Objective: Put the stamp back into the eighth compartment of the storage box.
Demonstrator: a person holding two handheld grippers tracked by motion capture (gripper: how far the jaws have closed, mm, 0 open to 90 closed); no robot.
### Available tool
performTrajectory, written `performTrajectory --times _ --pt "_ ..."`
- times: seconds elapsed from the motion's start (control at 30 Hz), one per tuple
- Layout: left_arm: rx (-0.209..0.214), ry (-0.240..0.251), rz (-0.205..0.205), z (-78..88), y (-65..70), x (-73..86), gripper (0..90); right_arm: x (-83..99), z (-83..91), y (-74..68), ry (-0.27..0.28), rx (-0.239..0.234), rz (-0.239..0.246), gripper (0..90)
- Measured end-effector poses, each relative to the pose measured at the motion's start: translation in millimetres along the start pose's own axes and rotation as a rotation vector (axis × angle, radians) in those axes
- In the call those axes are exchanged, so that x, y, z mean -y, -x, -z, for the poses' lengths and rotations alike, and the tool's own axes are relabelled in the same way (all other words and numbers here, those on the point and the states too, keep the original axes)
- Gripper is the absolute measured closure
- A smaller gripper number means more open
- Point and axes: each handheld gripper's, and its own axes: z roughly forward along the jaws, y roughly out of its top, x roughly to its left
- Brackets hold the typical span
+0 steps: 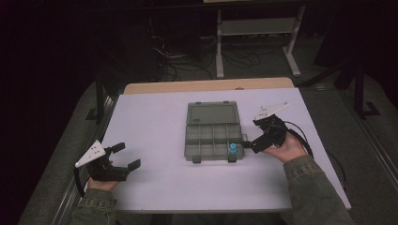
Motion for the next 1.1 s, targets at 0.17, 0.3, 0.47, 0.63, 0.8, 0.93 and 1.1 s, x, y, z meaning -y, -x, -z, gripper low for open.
performTrajectory --times 0.17,0.3,0.47,0.63,0.8,0.93,1.1 --pt "0.001 0.001 0.001 -0.2 0.0 0.0 0.0 3.0 4.5 0.1 0.019 0.005 -0.001 0.0" --pt "0.0 0.0 -0.001 -0.2 0.1 -0.2 0.0 6.2 7.3 0.5 0.037 0.006 -0.008 0.0" --pt "0.001 0.0 -0.002 -0.3 0.3 -0.2 0.0 11.8 12.2 0.6 0.073 0.019 -0.01 0.0" --pt "0.003 -0.001 -0.002 -0.3 0.5 -0.3 0.0 18.8 15.6 0.4 0.102 0.028 -0.023 0.0" --pt "0.003 0.001 -0.002 -0.2 0.2 -0.3 0.0 25.8 19.3 0.8 0.126 0.036 -0.031 0.0" --pt "0.003 0.002 -0.001 0.1 0.5 -0.4 0.0 32.7 22.8 1.2 0.15 0.044 -0.043 0.0" --pt "0.002 0.002 -0.001 0.1 0.3 -0.4 0.0 40.8 28.5 2.7 0.172 0.053 -0.061 0.0"
